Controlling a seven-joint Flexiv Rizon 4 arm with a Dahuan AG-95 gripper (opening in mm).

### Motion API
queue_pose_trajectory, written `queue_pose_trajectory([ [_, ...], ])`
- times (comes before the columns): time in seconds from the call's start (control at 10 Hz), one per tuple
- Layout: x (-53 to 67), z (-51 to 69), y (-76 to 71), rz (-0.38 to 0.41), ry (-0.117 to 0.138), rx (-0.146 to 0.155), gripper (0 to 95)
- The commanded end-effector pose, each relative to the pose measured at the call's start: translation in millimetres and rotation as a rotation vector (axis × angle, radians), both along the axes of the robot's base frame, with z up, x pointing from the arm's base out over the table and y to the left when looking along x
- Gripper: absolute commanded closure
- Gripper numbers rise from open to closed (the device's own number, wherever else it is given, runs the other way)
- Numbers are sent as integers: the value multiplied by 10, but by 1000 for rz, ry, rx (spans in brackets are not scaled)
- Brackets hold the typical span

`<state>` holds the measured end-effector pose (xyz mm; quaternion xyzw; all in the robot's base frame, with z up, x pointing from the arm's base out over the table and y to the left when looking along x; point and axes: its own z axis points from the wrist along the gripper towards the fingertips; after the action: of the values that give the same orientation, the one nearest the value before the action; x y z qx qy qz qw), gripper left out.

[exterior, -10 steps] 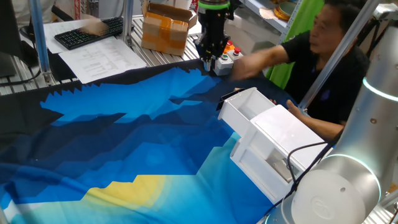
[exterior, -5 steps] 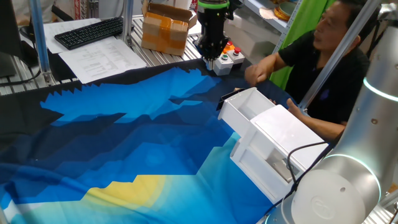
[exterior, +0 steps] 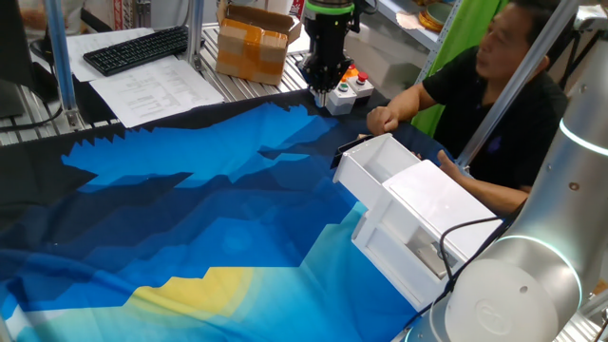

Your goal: Put things in the drawer

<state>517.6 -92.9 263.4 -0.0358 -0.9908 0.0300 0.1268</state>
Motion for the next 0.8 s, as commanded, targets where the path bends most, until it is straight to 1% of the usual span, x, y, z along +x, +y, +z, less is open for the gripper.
queue_pose_trajectory([
  [0.1,-12,-6,0,-14,-8,1,950],
  [0.3,-12,-6,0,-26,-15,-2,950],
  [0.6,-12,-6,0,-34,-15,-3,950],
  [0.8,-12,-6,0,-31,-19,-6,950],
])
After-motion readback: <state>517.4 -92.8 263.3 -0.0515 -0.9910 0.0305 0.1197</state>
